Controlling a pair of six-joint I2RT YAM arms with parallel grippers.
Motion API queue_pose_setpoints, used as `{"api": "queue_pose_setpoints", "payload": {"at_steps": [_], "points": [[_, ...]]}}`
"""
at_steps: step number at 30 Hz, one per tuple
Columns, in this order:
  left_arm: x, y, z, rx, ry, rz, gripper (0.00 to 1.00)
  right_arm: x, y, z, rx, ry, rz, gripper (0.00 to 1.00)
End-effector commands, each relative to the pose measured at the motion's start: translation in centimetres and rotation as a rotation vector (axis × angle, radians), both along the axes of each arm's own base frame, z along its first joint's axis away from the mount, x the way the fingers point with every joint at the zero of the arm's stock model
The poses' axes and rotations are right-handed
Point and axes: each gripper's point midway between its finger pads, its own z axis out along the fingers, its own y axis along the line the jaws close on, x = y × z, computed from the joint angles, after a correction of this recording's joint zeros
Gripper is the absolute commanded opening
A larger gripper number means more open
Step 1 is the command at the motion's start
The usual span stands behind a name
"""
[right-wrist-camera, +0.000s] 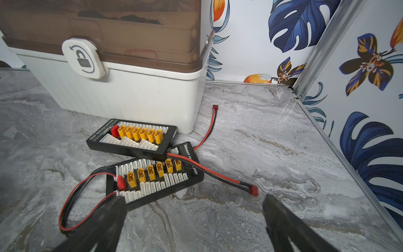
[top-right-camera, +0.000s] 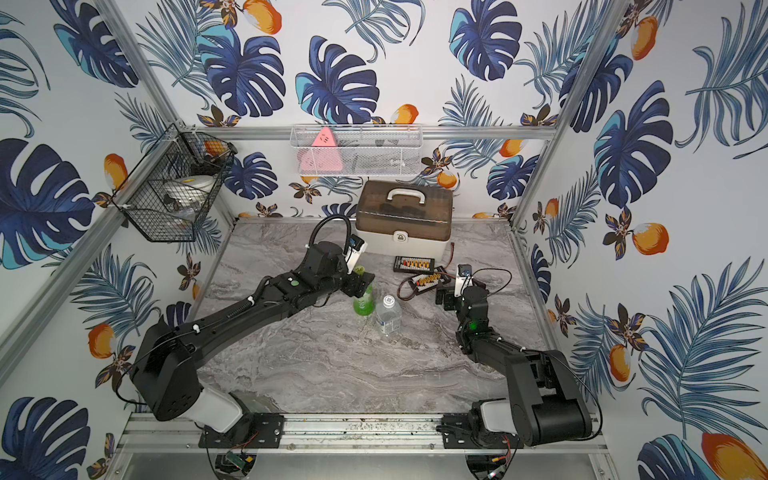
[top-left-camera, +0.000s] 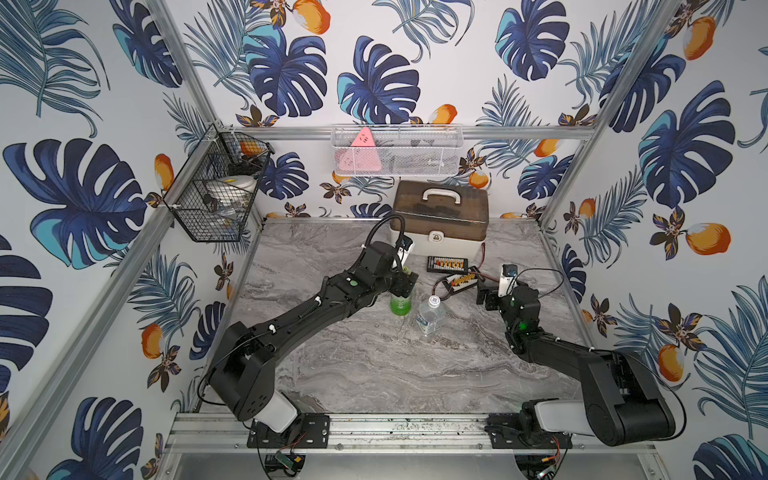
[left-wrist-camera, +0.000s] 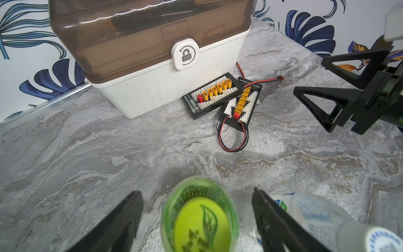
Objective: Screw on the bottle caps
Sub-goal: Place the plastic bottle at the center of the board, then reset both arms
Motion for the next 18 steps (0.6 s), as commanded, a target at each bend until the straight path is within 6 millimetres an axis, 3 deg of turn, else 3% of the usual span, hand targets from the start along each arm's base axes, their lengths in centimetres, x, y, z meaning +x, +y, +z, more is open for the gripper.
{"api": "queue_pose_setpoints", "payload": {"at_steps": [1,4,8,11,14,16,18], "points": [[-0.2,0.1,3.1,-0.066,-0.027,0.015,0.99,0.1,0.1,0.3,0.026,-0.021,-0.005,1.0],[0.6,2.1,5.9,-0.131,-0.058,0.075,0.99,-0.2,0.2,-0.5,0.029,-0.005,0.003,1.0],[2.9,9.7,7.5,-0.239,-0.087,0.295,0.99,-0.7,-0.1,-1.6,0.013,0.018,-0.006,1.0],[4.3,17.7,4.9,-0.21,-0.13,0.561,0.99,-0.6,-0.2,-2.2,0.047,0.006,-0.024,1.0],[3.8,24.6,-0.4,-0.078,-0.144,0.812,0.99,-0.1,0.5,-3.3,0.035,0.012,0.02,1.0],[2.8,27.0,-3.2,-0.019,-0.169,0.89,0.99,-0.3,0.2,-4.0,0.045,-0.008,0.005,1.0],[2.0,27.8,-5.6,0.013,-0.21,0.885,0.99,-0.4,0.3,-4.6,0.046,-0.042,0.022,1.0]]}}
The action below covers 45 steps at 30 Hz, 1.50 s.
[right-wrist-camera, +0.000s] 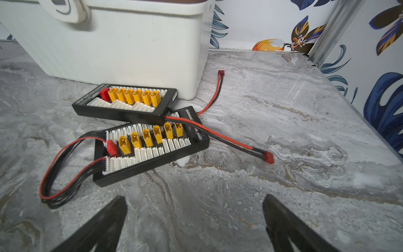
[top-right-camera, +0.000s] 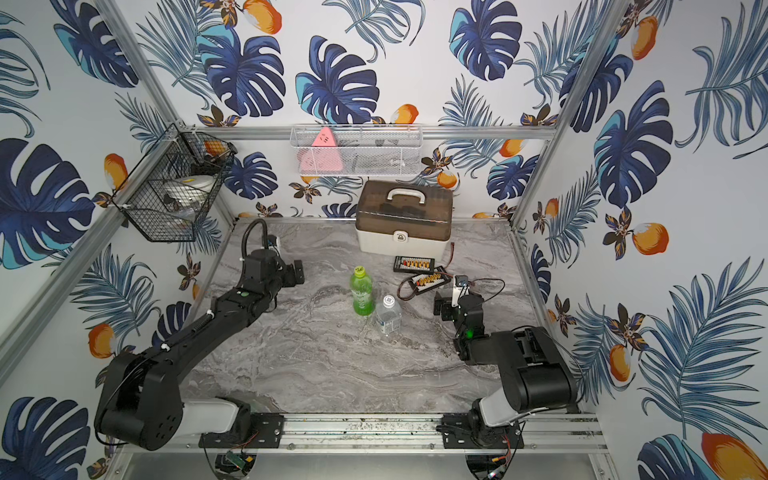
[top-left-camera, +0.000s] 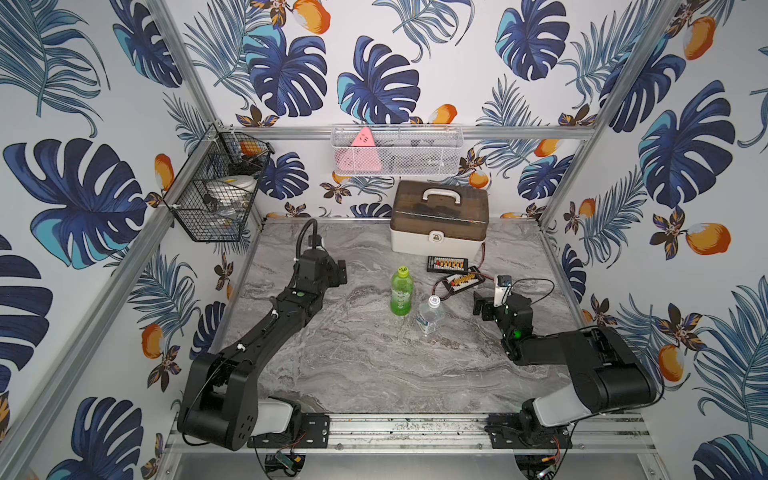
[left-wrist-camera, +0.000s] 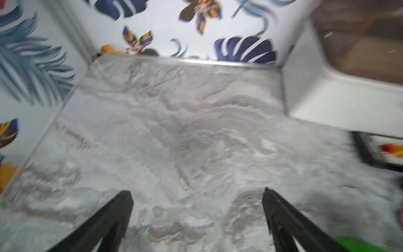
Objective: Screw on the bottle caps
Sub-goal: Reset both arms
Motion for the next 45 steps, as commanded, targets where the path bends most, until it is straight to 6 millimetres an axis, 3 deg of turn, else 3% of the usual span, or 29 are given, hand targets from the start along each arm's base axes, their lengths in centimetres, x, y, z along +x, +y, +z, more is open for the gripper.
{"api": "queue_pose_setpoints", "payload": {"at_steps": [1,4,8,11,14,17,19,21,25,28,32,34,45], "points": [[0.3,2.8,0.2,0.091,-0.168,0.098,0.99,0.9,0.5,2.3,0.023,-0.161,0.027,1.0],[-0.3,2.5,-1.7,0.091,-0.185,0.047,0.99,1.3,-0.1,1.5,0.042,-0.082,0.0,1.0],[-0.3,1.3,-1.1,0.087,-0.239,-0.049,0.99,2.6,-0.7,0.8,0.044,-0.025,-0.03,1.0],[-2.4,0.6,-2.8,0.06,-0.119,-0.096,0.99,3.2,-0.7,0.7,0.042,-0.006,-0.03,1.0],[-4.3,1.8,-3.9,0.072,-0.211,-0.048,0.99,3.3,-0.8,0.6,0.04,0.0,-0.035,1.0],[-3.5,1.3,-3.4,0.095,-0.316,-0.088,0.99,3.4,-1.0,0.4,0.044,0.017,-0.05,1.0],[-2.7,1.1,-4.4,0.106,-0.309,-0.112,0.99,3.4,-1.0,0.4,0.042,0.015,-0.052,1.0],[-2.3,0.3,-6.7,0.091,-0.286,-0.175,0.99,3.4,-1.0,0.4,0.042,0.017,-0.051,1.0],[-0.7,-0.7,-7.4,0.073,-0.226,-0.256,0.99,3.5,-1.0,0.4,0.043,0.018,-0.051,1.0],[0.1,0.8,-7.9,0.033,-0.183,-0.198,0.99,3.5,-1.0,0.3,0.042,0.018,-0.052,1.0],[0.2,1.3,-7.8,0.044,-0.186,-0.17,0.99,3.4,-0.9,0.5,0.04,0.009,-0.043,1.0],[0.1,1.3,-7.7,0.044,-0.192,-0.169,0.99,3.2,0.1,0.6,0.038,0.003,0.026,1.0],[0.0,1.0,-7.6,0.069,-0.196,-0.165,0.99,3.4,-0.7,0.4,0.038,0.015,-0.027,1.0]]}}
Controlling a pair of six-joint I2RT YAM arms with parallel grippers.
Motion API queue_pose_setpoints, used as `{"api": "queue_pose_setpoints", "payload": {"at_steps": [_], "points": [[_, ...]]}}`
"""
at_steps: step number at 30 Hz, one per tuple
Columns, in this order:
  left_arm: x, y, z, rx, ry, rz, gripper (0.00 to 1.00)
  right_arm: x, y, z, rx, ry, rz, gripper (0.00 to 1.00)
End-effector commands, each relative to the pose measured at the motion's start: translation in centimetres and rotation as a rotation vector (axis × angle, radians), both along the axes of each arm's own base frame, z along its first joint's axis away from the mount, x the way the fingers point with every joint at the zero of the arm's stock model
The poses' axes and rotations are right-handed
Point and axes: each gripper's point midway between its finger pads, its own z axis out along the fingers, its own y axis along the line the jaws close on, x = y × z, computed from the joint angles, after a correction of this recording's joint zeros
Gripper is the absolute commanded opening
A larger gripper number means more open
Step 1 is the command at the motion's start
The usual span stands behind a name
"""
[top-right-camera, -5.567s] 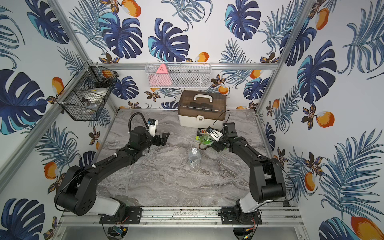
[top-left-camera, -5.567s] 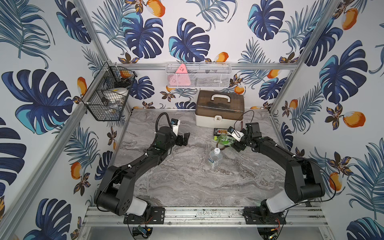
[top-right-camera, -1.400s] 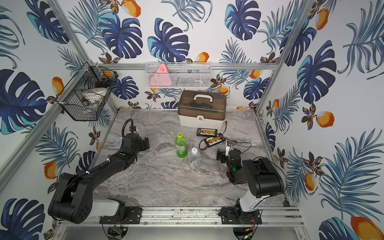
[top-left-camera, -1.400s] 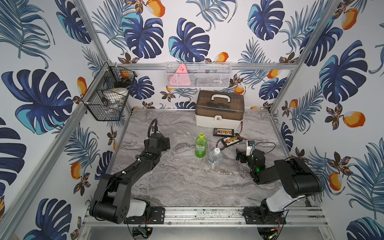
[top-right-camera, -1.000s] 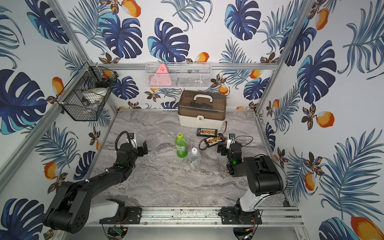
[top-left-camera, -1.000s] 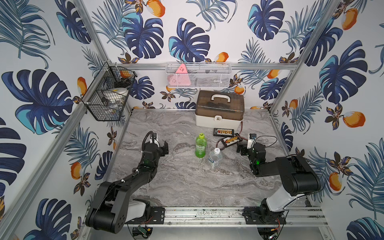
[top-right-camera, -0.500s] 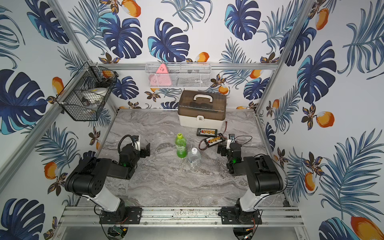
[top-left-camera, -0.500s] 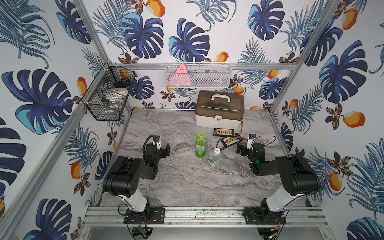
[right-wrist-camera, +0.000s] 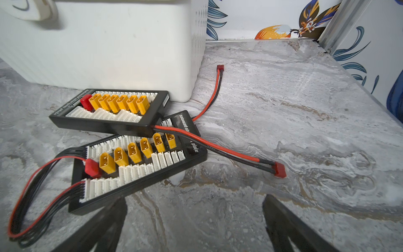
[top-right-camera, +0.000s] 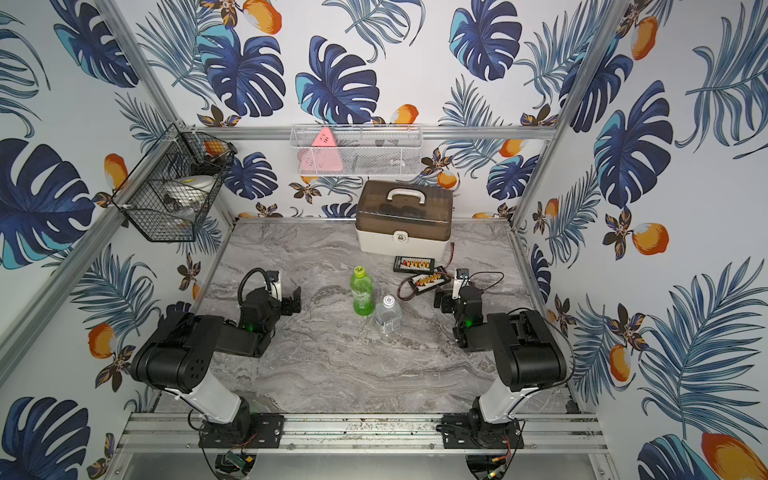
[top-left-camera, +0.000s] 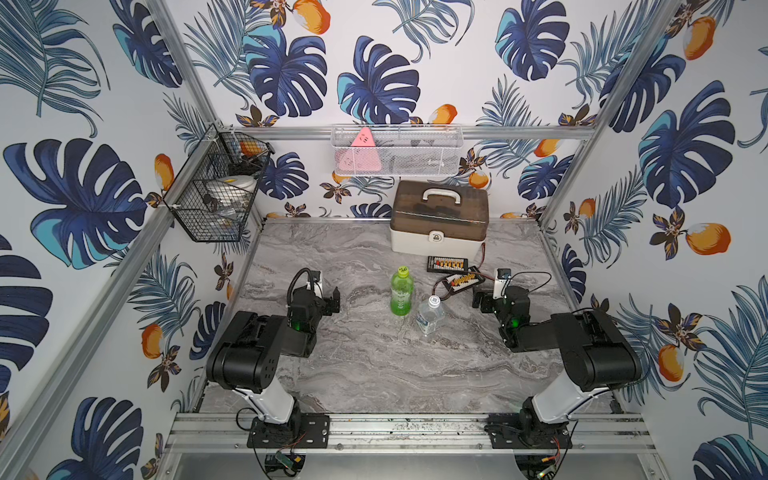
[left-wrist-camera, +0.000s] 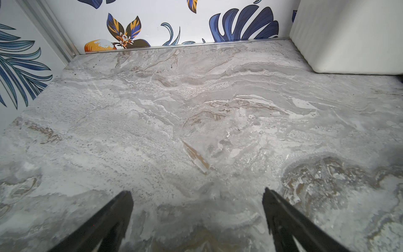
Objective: Screw on the bottle caps
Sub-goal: Reset both arms
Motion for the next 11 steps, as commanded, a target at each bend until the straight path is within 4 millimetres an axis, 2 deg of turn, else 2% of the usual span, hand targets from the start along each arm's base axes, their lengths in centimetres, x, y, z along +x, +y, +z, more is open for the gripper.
{"api": "queue_pose_setpoints", "payload": {"at_steps": [1,11], "points": [[0.14,0.24,0.56,0.006,-0.024,0.014,0.99,0.23,-0.14,0.37,-0.007,-0.013,-0.006,1.0],[0.15,0.24,0.56,0.006,-0.023,0.014,0.99,0.31,-0.34,0.3,0.0,-0.006,-0.01,1.0]]}}
